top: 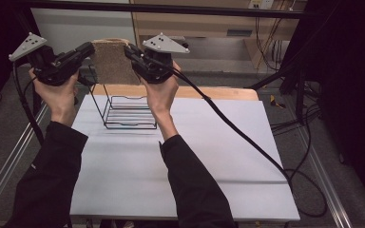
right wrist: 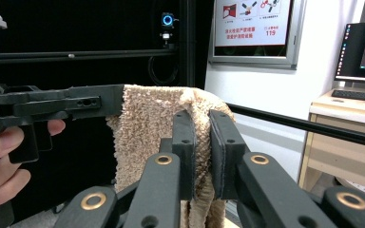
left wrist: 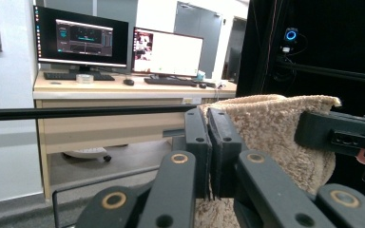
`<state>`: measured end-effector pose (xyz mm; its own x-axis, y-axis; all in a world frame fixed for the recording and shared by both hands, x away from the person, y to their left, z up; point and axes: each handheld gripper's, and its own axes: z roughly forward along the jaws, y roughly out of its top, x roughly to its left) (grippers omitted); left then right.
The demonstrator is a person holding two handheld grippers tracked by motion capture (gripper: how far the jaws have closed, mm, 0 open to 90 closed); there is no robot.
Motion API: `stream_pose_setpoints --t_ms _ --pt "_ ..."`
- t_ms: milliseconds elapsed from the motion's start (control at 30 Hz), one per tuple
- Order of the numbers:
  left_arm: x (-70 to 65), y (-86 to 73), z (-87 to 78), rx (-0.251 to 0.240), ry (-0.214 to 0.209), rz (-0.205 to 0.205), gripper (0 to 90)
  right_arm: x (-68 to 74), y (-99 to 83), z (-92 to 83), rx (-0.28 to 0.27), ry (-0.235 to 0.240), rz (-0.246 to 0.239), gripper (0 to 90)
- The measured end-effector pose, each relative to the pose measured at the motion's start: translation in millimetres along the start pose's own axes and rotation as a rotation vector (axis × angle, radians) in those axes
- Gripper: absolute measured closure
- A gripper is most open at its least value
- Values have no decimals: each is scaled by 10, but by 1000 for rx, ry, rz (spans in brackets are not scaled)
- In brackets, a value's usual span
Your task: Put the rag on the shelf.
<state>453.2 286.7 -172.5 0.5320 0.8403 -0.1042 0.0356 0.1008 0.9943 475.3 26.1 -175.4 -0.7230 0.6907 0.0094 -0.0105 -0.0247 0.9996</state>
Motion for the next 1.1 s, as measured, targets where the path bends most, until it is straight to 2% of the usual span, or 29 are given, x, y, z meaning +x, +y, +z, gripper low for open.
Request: stream_pose_setpoints --t_ms 300,633,900,1100 --pt "82 88 89 -2 14 -4 872 -46 76 111 -3 -4 -5 823" --pt "219 146 241 11 54 3 872 -137 122 333 15 -14 -21 823" --pt "339 69 380 35 57 -24 872 -253 59 492 42 -22 -10 822" --pt "387 8 496 65 77 -16 872 -325 -8 579 67 -32 -11 822"
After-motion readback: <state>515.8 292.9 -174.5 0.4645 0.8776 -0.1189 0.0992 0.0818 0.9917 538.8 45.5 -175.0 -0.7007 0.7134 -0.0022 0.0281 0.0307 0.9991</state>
